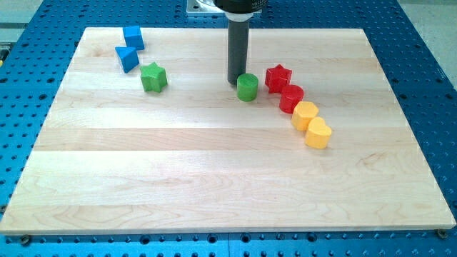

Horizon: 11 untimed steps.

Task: Put the green circle to the top left of the red circle

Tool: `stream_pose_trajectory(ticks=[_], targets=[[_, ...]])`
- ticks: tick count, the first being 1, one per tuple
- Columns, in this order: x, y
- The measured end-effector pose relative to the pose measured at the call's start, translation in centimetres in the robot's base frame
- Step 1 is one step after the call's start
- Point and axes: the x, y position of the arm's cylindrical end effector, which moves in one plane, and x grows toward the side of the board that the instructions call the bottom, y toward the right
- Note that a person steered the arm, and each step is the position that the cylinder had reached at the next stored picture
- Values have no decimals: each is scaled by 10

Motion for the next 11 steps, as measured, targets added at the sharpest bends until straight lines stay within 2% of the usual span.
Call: stream_pose_trajectory(ticks=[1,3,5,6,7,9,11], targets=[[11,-22],[28,-17],[-1,-16],[-12,-11],[6,21],[14,32],[15,-12]])
